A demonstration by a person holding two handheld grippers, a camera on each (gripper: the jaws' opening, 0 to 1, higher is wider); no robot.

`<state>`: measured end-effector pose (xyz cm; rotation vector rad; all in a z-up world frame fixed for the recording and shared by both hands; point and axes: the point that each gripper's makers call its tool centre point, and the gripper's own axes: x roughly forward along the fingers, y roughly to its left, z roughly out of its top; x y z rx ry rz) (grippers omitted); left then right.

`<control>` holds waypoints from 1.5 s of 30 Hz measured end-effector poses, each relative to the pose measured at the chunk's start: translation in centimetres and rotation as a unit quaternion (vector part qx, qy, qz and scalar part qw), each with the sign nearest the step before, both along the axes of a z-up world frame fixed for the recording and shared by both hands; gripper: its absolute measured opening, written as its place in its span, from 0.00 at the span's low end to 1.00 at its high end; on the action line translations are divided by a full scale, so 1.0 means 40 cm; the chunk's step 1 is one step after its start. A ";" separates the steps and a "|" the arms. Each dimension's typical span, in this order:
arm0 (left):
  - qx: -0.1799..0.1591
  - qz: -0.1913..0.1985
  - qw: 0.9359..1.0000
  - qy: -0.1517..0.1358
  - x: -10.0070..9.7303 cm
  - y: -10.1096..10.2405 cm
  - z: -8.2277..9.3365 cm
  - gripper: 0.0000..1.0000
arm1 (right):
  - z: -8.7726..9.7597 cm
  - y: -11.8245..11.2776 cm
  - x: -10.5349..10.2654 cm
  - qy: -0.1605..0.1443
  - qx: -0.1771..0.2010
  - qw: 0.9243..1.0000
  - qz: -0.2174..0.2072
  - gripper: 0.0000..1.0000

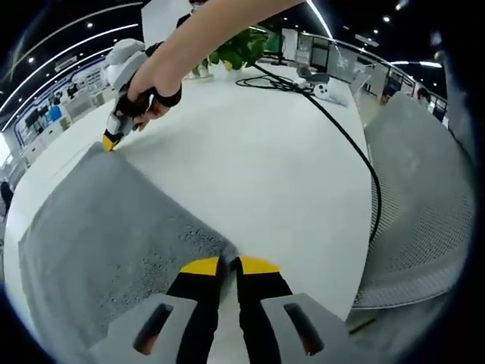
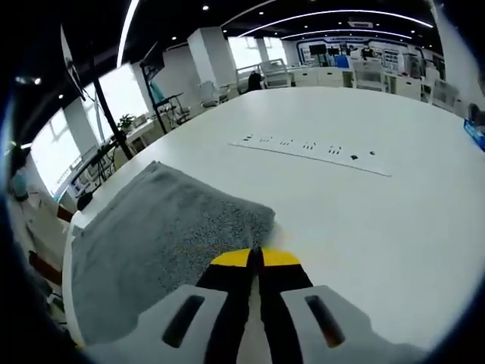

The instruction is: Fold the towel on the table until its edges align and the towel forms a compact rectangular stack.

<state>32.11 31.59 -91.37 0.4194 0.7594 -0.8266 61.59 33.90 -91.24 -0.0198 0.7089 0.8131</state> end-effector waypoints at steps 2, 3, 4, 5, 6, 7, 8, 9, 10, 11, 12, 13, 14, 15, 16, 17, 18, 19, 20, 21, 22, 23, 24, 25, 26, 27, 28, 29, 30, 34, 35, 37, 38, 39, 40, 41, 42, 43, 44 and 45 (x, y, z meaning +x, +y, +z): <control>-0.001 -0.002 1.000 0.001 0.003 -0.008 0.002 0.05 | 0.000 -0.014 0.003 -0.007 -0.008 1.000 0.002 0.01; -0.002 -0.003 1.000 0.002 0.003 -0.010 0.002 0.05 | 0.001 -0.018 0.004 -0.006 -0.009 1.000 0.002 0.01; -0.005 -0.007 1.000 0.003 0.002 -0.019 0.003 0.04 | 0.000 -0.030 0.008 -0.005 -0.008 1.000 0.001 0.01; -0.006 -0.008 1.000 0.004 0.002 -0.022 0.003 0.03 | 0.000 -0.041 0.010 -0.003 -0.006 1.000 -0.003 0.01; -0.006 -0.015 1.000 0.004 0.001 -0.029 0.004 0.03 | 0.000 -0.051 0.007 -0.002 -0.006 1.000 -0.005 0.01; -0.006 -0.022 1.000 0.005 -0.001 -0.038 0.003 0.03 | 0.000 -0.059 0.007 -0.001 -0.006 1.000 -0.007 0.01; -0.007 -0.030 1.000 0.005 -0.002 -0.046 0.003 0.03 | 0.001 -0.063 0.006 0.000 -0.006 1.000 -0.008 0.01; -0.008 -0.035 0.999 0.005 -0.002 -0.052 0.002 0.03 | 0.001 -0.072 0.006 0.001 -0.006 1.000 -0.011 0.01; -0.010 -0.040 0.999 0.006 -0.003 -0.059 0.003 0.03 | 0.001 -0.085 0.006 0.002 -0.006 1.000 -0.013 0.01; -0.011 -0.047 0.999 0.006 -0.004 -0.070 0.002 0.03 | 0.001 -0.097 0.005 0.002 -0.006 1.000 -0.014 0.01; -0.012 -0.049 0.999 0.006 -0.004 -0.073 0.002 0.03 | 0.000 -0.108 0.001 0.002 -0.007 1.000 -0.016 0.01; -0.013 -0.055 0.998 0.007 -0.004 -0.084 0.002 0.03 | 0.001 -0.122 0.001 0.002 -0.009 1.000 -0.019 0.01; -0.015 -0.063 0.998 0.006 -0.004 -0.097 0.002 0.02 | -0.001 -0.132 0.003 0.002 -0.009 1.000 -0.021 0.01; -0.015 -0.066 0.998 0.006 -0.004 -0.102 0.002 0.02 | -0.001 -0.144 0.005 0.002 -0.011 1.000 -0.023 0.01; -0.016 -0.073 0.997 0.005 -0.004 -0.115 0.001 0.02 | -0.002 -0.151 0.002 0.002 -0.012 1.000 -0.025 0.01; -0.018 -0.080 0.997 0.005 -0.004 -0.131 0.001 0.02 | -0.002 -0.167 0.001 0.001 -0.014 1.000 -0.027 0.01; -0.019 -0.083 0.996 0.005 -0.003 -0.139 0.002 0.02 | -0.004 -0.182 0.000 0.000 -0.017 0.999 -0.031 0.01; -0.021 -0.088 0.996 0.005 -0.003 -0.155 0.002 0.02 | -0.005 -0.193 0.000 0.000 -0.018 0.999 -0.033 0.01; -0.024 -0.091 0.996 0.005 -0.003 -0.166 0.002 0.02 | -0.005 -0.212 0.002 0.000 -0.021 0.999 -0.036 0.01; -0.026 -0.093 0.995 0.005 -0.002 -0.175 0.002 0.02 | -0.005 -0.216 0.002 -0.001 -0.021 0.999 -0.037 0.01; -0.033 -0.094 0.995 0.006 -0.001 -0.194 0.002 0.02 | -0.006 -0.237 0.004 -0.002 -0.024 0.999 -0.042 0.01; -0.037 -0.097 0.995 0.007 0.000 -0.212 0.001 0.02 | -0.007 -0.251 0.004 -0.002 -0.025 0.999 -0.046 0.01; -0.039 -0.101 0.994 0.007 0.000 -0.223 0.001 0.02 | -0.003 -0.269 -0.006 -0.002 -0.027 0.998 -0.052 0.01; -0.042 -0.107 0.993 0.006 -0.001 -0.241 0.000 0.02 | -0.003 -0.280 -0.007 -0.002 -0.029 0.998 -0.056 0.01; -0.043 -0.109 0.993 0.006 -0.001 -0.245 0.000 0.02 | 0.000 -0.295 -0.015 -0.002 -0.032 0.998 -0.060 0.01; -0.046 -0.114 0.992 0.006 -0.002 -0.260 -0.001 0.02 | 0.002 -0.305 -0.017 -0.002 -0.032 0.997 -0.063 0.01; -0.047 -0.118 0.992 0.006 -0.002 -0.269 -0.001 0.02 | 0.003 -0.318 -0.019 -0.002 -0.034 0.997 -0.067 0.01; -0.048 -0.124 0.991 0.006 -0.003 -0.280 -0.001 0.02 | 0.003 -0.325 -0.021 -0.002 -0.035 0.997 -0.068 0.01; -0.048 -0.127 0.991 0.005 -0.003 -0.284 -0.001 0.02 | -0.002 -0.336 -0.016 -0.004 -0.039 0.997 -0.069 0.01; -0.052 -0.143 0.988 0.006 -0.003 -0.312 -0.001 0.02 | 0.008 -0.356 -0.027 -0.007 -0.046 0.996 -0.072 0.01; -0.053 -0.145 0.988 0.007 -0.003 -0.317 -0.001 0.02 | 0.010 -0.361 -0.031 -0.008 -0.049 0.996 -0.073 0.01; -0.057 -0.145 0.988 0.011 -0.001 -0.325 -0.002 0.02 | 0.013 -0.366 -0.035 -0.010 -0.050 0.996 -0.074 0.01; -0.057 -0.146 0.988 0.013 -0.001 -0.331 -0.002 0.02 | 0.015 -0.371 -0.037 -0.011 -0.051 0.996 -0.075 0.01; -0.057 -0.147 0.987 0.013 -0.002 -0.334 -0.001 0.02 | 0.016 -0.374 -0.038 -0.012 -0.052 0.996 -0.074 0.01; -0.058 -0.148 0.987 0.014 -0.003 -0.341 -0.001 0.02 | 0.017 -0.379 -0.036 -0.012 -0.054 0.996 -0.075 0.01; -0.058 -0.149 0.987 0.015 -0.003 -0.346 -0.002 0.02 | 0.018 -0.383 -0.037 -0.012 -0.056 0.996 -0.075 0.01; -0.059 -0.150 0.987 0.015 -0.003 -0.351 -0.002 0.02 | 0.018 -0.387 -0.035 -0.012 -0.058 0.995 -0.075 0.01; -0.060 -0.150 0.987 0.015 -0.002 -0.356 -0.002 0.02 | 0.019 -0.393 -0.035 -0.012 -0.060 0.995 -0.075 0.01; -0.061 -0.151 0.986 0.016 -0.001 -0.366 -0.002 0.02 | 0.018 -0.398 -0.034 -0.013 -0.062 0.995 -0.075 0.01; -0.061 -0.152 0.986 0.018 0.000 -0.373 -0.003 0.02 | 0.017 -0.405 -0.033 -0.015 -0.064 0.995 -0.075 0.01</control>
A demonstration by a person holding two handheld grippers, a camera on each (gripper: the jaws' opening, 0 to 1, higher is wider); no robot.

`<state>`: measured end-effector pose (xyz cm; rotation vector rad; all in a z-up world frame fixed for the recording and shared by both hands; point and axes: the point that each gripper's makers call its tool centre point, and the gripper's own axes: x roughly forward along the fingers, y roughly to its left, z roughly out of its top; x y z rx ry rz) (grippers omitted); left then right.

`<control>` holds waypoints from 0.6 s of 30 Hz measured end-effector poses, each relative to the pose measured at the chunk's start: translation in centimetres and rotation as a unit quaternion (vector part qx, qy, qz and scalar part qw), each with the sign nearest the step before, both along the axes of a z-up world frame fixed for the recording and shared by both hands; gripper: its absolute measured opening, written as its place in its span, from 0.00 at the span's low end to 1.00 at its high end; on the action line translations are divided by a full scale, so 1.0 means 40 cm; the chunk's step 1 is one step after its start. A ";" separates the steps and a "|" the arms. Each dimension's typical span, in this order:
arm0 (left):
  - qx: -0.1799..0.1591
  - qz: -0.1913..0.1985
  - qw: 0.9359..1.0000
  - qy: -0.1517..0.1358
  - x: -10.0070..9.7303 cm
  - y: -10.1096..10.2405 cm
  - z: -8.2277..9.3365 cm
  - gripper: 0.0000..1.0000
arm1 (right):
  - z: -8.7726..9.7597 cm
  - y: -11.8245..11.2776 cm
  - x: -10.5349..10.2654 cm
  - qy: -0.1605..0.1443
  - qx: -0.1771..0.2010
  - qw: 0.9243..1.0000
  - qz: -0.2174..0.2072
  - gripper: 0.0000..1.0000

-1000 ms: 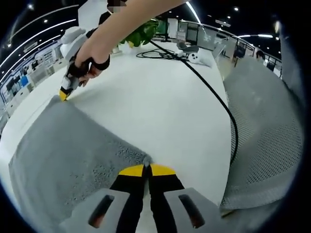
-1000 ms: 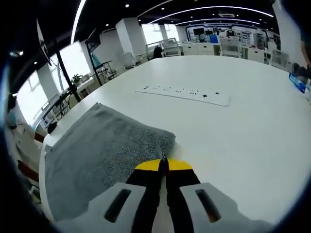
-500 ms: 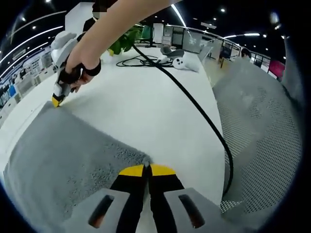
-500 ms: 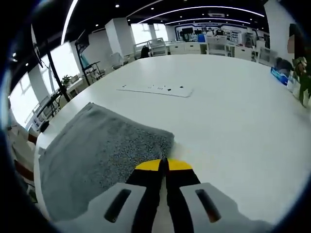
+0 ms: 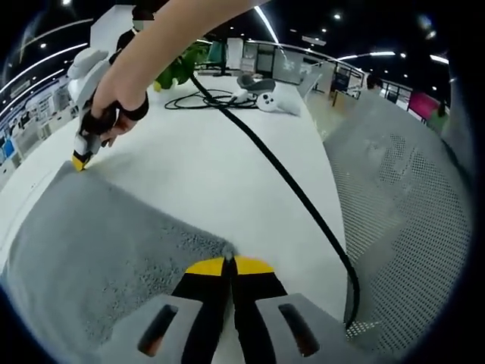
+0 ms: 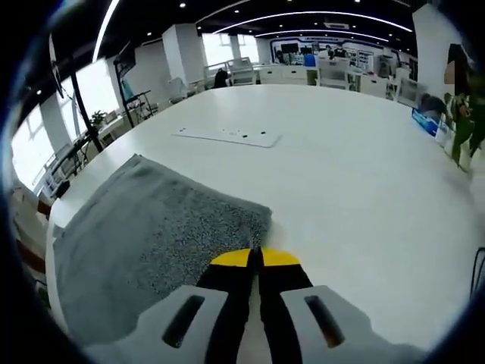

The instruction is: Fold the towel on the table until its edges align and the towel forms a compact rectangular stack.

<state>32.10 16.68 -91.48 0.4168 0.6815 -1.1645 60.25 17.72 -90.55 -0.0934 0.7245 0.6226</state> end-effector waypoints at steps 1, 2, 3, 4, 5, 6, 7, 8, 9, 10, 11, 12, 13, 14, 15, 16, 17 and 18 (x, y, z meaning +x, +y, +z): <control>0.003 -0.004 1.000 0.000 0.000 -0.010 0.000 0.02 | 0.000 -0.005 0.002 0.000 0.000 1.000 -0.001 0.01; 0.004 -0.005 1.000 -0.001 0.000 -0.015 -0.001 0.02 | 0.001 -0.007 0.002 0.000 0.000 1.000 -0.001 0.01; 0.004 -0.009 1.000 -0.002 0.000 -0.021 -0.001 0.02 | 0.001 -0.013 0.003 -0.001 -0.003 1.000 -0.001 0.01; 0.005 -0.014 1.000 -0.003 -0.002 -0.028 -0.001 0.02 | 0.002 -0.017 0.003 -0.002 -0.006 1.000 0.000 0.01; 0.005 -0.016 1.000 -0.004 -0.002 -0.033 -0.001 0.02 | 0.002 -0.022 0.004 -0.001 -0.007 1.000 0.001 0.01; 0.005 -0.020 1.000 -0.005 -0.003 -0.037 0.000 0.02 | 0.003 -0.029 0.003 -0.001 -0.010 1.000 0.002 0.01; 0.005 -0.023 1.000 -0.005 -0.004 -0.039 0.000 0.02 | 0.002 -0.034 0.005 -0.001 -0.012 1.000 0.001 0.01; 0.005 -0.025 1.000 -0.005 -0.004 -0.041 0.001 0.02 | 0.003 -0.041 0.004 -0.001 -0.012 1.000 -0.002 0.01; 0.004 -0.024 1.000 -0.004 -0.004 -0.042 0.001 0.02 | 0.002 -0.044 0.005 0.000 -0.010 1.000 -0.004 0.01; 0.002 -0.021 1.000 -0.001 -0.004 -0.044 0.001 0.02 | 0.002 -0.047 0.005 0.000 -0.008 1.000 -0.006 0.01; 0.000 -0.018 1.000 0.001 -0.004 -0.044 0.002 0.02 | 0.001 -0.047 0.006 0.000 -0.007 1.000 -0.008 0.01; -0.002 -0.014 1.000 0.002 -0.004 -0.045 0.001 0.02 | 0.001 -0.047 0.006 0.001 -0.007 1.000 -0.009 0.01; -0.003 -0.012 1.000 0.003 -0.004 -0.046 0.002 0.02 | 0.000 -0.047 0.007 0.001 -0.006 1.000 -0.009 0.01; -0.003 -0.012 1.000 0.003 -0.004 -0.046 0.002 0.02 | -0.001 -0.046 0.008 0.001 -0.006 1.000 -0.009 0.01; -0.003 -0.012 1.000 0.003 -0.004 -0.046 0.002 0.02 | -0.001 -0.046 0.009 0.001 -0.006 1.000 -0.009 0.01; -0.003 -0.013 1.000 0.004 -0.003 -0.047 0.002 0.02 | -0.001 -0.046 0.009 0.002 -0.005 1.000 -0.011 0.01; -0.003 -0.014 1.000 0.005 -0.003 -0.048 0.002 0.02 | -0.002 -0.046 0.011 0.003 -0.004 1.000 -0.014 0.01; -0.003 -0.014 1.000 0.007 -0.003 -0.048 0.003 0.02 | -0.002 -0.046 0.012 0.002 -0.003 1.000 -0.014 0.01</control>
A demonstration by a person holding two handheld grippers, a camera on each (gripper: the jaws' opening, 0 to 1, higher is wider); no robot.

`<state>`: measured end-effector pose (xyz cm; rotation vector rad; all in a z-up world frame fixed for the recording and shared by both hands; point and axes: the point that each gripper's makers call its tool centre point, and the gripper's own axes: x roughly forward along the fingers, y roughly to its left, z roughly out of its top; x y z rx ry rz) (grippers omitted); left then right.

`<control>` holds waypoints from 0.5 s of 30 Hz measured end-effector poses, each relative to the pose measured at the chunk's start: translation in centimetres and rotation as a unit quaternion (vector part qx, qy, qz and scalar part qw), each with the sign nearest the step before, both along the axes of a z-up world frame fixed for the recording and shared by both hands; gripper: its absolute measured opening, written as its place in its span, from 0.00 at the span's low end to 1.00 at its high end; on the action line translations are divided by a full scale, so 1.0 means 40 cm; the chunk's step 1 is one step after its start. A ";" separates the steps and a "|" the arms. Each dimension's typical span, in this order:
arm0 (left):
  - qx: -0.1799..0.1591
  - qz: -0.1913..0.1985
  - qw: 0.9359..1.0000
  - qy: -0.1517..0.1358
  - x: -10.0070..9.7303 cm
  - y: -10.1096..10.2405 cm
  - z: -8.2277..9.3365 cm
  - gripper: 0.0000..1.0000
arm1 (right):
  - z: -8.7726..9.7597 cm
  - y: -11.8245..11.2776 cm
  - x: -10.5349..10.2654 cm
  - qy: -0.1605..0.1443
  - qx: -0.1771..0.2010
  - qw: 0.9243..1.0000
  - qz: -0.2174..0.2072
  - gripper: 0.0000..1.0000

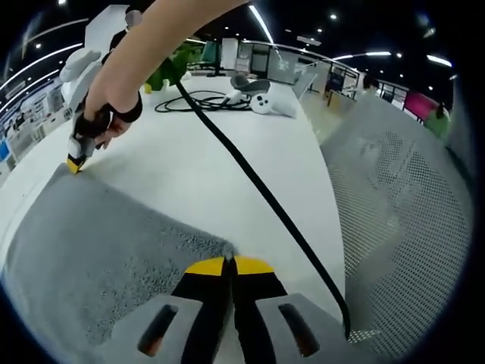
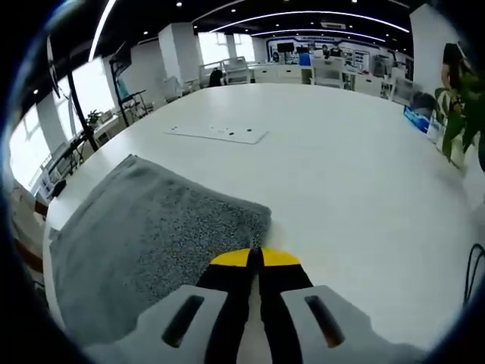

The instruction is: Fold the towel on the table until its edges align and the towel forms a compact rectangular stack.

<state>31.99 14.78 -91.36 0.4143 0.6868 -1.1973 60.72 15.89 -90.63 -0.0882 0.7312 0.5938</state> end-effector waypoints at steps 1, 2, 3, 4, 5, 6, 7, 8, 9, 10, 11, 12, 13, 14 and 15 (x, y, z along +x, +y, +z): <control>0.000 0.000 1.000 0.001 0.000 0.000 0.000 0.02 | 0.000 0.000 0.001 0.000 0.000 1.000 0.000 0.01; 0.000 0.000 1.000 0.000 -0.001 0.000 -0.001 0.02 | 0.000 0.000 0.002 0.000 0.000 1.000 -0.001 0.01; 0.000 0.000 1.000 0.000 0.000 0.000 -0.001 0.02 | 0.000 0.000 0.003 0.000 0.002 1.000 -0.001 0.01; 0.001 0.000 1.000 -0.001 -0.001 0.000 -0.001 0.02 | 0.001 0.000 0.004 0.000 0.003 1.000 -0.001 0.01; 0.000 0.000 1.000 -0.002 -0.001 0.000 -0.001 0.02 | -0.001 -0.001 0.006 0.004 0.011 1.000 -0.009 0.01; 0.000 0.000 1.000 -0.001 -0.001 0.000 -0.002 0.02 | -0.001 -0.002 0.007 0.006 0.018 1.000 -0.014 0.01; -0.002 0.003 1.000 0.004 0.001 0.001 0.000 0.02 | -0.001 -0.003 0.007 0.007 0.022 1.000 -0.017 0.01; -0.004 0.009 1.000 0.009 0.001 0.002 0.000 0.02 | -0.002 -0.003 0.006 0.005 0.023 1.000 -0.017 0.01; -0.004 0.009 1.000 0.009 0.001 0.003 0.000 0.02 | -0.001 -0.003 0.006 0.004 0.024 1.000 -0.018 0.01; -0.006 0.013 1.000 0.011 0.001 0.003 0.000 0.02 | -0.001 -0.003 0.006 0.004 0.025 0.999 -0.019 0.01; -0.009 0.020 1.000 0.016 0.002 0.003 0.001 0.02 | -0.002 -0.003 0.007 0.005 0.025 0.999 -0.019 0.01; -0.013 0.027 0.999 0.019 0.002 0.004 0.001 0.02 | -0.001 -0.002 0.007 0.007 0.024 1.000 -0.017 0.01; -0.018 0.038 0.999 0.025 0.003 0.005 0.001 0.02 | 0.000 -0.003 0.007 0.008 0.023 1.000 -0.018 0.01; -0.019 0.043 0.999 0.028 0.003 0.006 0.001 0.02 | 0.001 -0.002 0.006 0.009 0.022 1.000 -0.020 0.01; -0.019 0.044 0.998 0.027 0.001 0.008 0.005 0.02 | 0.002 -0.001 0.003 0.006 0.017 1.000 -0.017 0.01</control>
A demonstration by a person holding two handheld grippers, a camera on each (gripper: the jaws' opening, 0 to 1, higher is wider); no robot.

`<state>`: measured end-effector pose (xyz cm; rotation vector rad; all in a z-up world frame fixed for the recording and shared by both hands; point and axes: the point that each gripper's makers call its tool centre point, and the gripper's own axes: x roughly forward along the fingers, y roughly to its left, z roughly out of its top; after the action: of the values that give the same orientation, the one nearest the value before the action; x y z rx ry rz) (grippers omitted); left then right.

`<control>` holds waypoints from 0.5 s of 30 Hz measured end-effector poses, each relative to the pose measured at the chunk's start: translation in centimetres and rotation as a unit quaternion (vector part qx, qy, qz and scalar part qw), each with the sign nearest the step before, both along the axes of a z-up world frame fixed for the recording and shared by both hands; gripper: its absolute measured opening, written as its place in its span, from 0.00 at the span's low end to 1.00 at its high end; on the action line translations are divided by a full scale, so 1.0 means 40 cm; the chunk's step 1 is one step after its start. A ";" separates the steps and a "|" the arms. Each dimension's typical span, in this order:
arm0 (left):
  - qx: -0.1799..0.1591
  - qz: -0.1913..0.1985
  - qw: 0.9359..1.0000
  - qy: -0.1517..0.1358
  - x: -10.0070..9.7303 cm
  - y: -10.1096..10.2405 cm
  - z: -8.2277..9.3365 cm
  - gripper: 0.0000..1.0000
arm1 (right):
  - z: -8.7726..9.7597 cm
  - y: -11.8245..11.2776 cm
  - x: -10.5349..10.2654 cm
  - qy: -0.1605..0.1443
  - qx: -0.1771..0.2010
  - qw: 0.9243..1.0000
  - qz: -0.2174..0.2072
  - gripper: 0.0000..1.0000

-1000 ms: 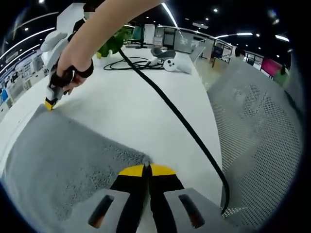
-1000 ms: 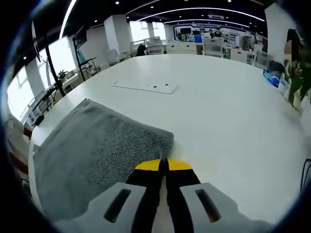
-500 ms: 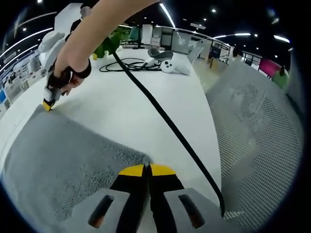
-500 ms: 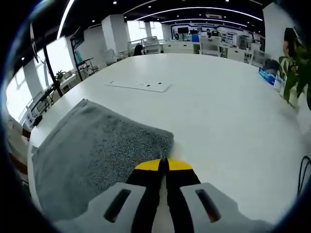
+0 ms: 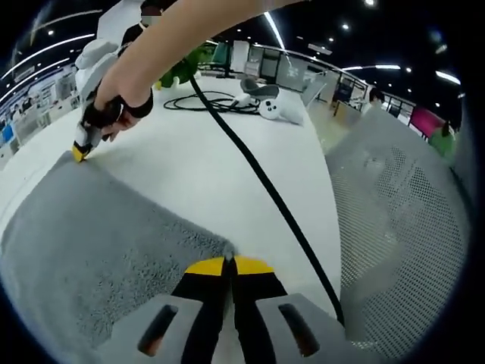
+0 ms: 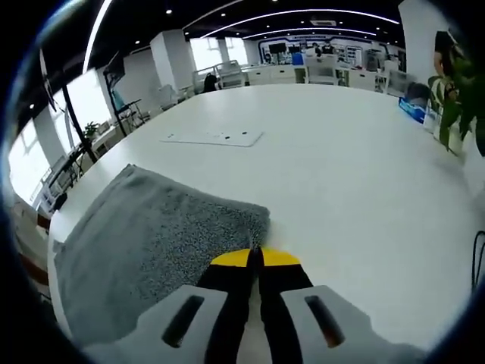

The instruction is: Fold the towel on the table until its edges align and the towel forms a compact rectangular stack.

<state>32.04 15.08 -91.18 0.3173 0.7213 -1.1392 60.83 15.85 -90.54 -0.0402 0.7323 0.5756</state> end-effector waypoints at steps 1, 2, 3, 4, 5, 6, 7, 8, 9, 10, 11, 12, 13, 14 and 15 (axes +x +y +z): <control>0.001 -0.001 1.000 -0.002 -0.003 0.001 0.004 0.02 | 0.000 -0.001 0.000 0.000 -0.001 1.000 -0.002 0.01; 0.002 -0.002 1.000 -0.006 -0.004 0.003 0.009 0.02 | 0.000 -0.001 -0.003 0.005 0.002 1.000 -0.009 0.01; 0.000 -0.005 1.000 -0.012 -0.006 0.005 0.020 0.02 | 0.005 -0.001 -0.004 0.006 0.006 1.000 -0.016 0.01; -0.001 -0.007 1.000 -0.016 -0.006 0.006 0.026 0.02 | 0.008 0.000 -0.004 0.007 0.011 1.000 -0.021 0.01; -0.004 -0.008 1.000 -0.022 -0.003 0.010 0.038 0.02 | 0.015 0.002 -0.005 0.010 0.017 0.999 -0.025 0.01; -0.006 -0.007 1.000 -0.023 -0.001 0.013 0.045 0.02 | 0.021 0.003 -0.004 0.010 0.020 0.999 -0.028 0.01; -0.011 -0.001 1.000 -0.026 0.003 0.016 0.056 0.02 | 0.028 0.003 -0.002 0.010 0.024 0.999 -0.030 0.01; -0.014 0.001 0.999 -0.029 0.004 0.019 0.064 0.02 | 0.038 0.007 -0.001 0.009 0.031 0.999 -0.032 0.01; -0.027 0.019 0.999 -0.025 0.009 0.020 0.074 0.02 | 0.043 0.010 0.002 0.012 0.037 0.999 -0.032 0.01; -0.037 0.030 0.999 -0.020 0.010 0.019 0.082 0.02 | 0.045 0.010 0.008 0.012 0.042 0.999 -0.033 0.00; -0.040 0.032 0.998 -0.025 0.012 0.023 0.090 0.02 | 0.051 0.011 0.010 0.010 0.044 0.998 -0.032 0.00; -0.041 0.034 0.998 -0.028 0.011 0.027 0.096 0.02 | 0.051 0.009 0.022 0.008 0.048 0.998 -0.034 0.00; -0.044 0.038 0.998 -0.031 0.011 0.031 0.104 0.02 | 0.060 0.013 0.022 0.005 0.054 0.998 -0.036 0.00; -0.051 0.045 0.997 -0.034 0.012 0.036 0.116 0.02 | 0.064 0.020 0.019 0.005 0.064 0.997 -0.034 0.00; -0.057 0.049 0.997 -0.035 0.011 0.041 0.124 0.02 | 0.067 0.023 0.017 0.006 0.066 0.997 -0.034 0.00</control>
<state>32.49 16.72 -86.22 0.2220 0.6025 -1.0659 61.53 16.78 -87.84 0.1107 0.7027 0.5584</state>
